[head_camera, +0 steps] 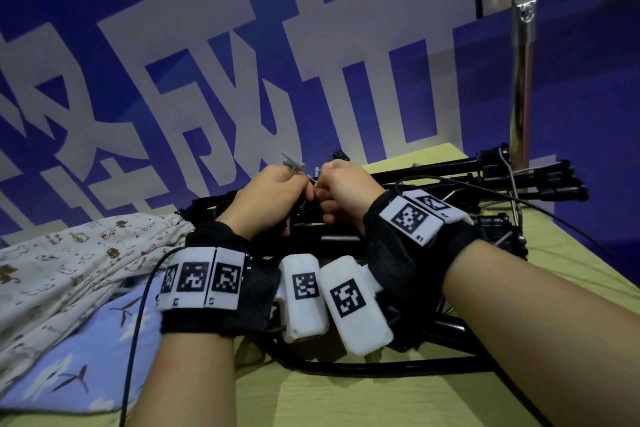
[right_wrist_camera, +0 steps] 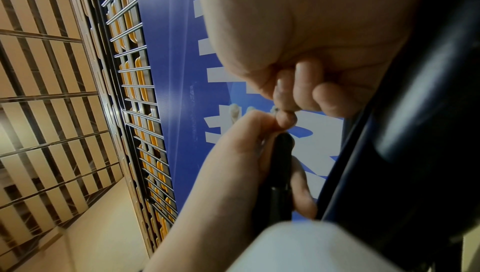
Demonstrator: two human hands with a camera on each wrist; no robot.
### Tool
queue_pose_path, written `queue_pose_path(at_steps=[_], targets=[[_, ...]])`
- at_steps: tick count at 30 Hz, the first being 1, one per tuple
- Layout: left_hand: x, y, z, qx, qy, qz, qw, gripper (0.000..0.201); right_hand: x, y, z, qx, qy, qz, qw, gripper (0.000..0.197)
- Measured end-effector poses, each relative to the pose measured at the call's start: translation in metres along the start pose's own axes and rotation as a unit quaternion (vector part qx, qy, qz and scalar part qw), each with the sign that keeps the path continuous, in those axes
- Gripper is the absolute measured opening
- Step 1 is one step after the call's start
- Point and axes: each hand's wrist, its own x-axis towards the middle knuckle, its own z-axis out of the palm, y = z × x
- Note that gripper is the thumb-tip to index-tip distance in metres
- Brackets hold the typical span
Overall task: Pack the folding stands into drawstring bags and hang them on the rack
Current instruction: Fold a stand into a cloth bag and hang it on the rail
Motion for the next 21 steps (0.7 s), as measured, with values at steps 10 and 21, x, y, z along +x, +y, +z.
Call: queue_pose_path(at_steps=[10, 21], targets=[[-0.002, -0.0016, 0.0012, 0.04, 0.078, 0.016, 0.996, 0.041, 0.0003, 0.0026, 0.0069, 0.039, 0.013, -0.011, 0.999, 0.027], [-0.0051, -0.0014, -0.0041, 0.021, 0.093, -0.036, 0.995, 0.032, -0.0031, 0.0062, 0.0006, 0.076, -0.028, -0.047, 0.996, 0.026]])
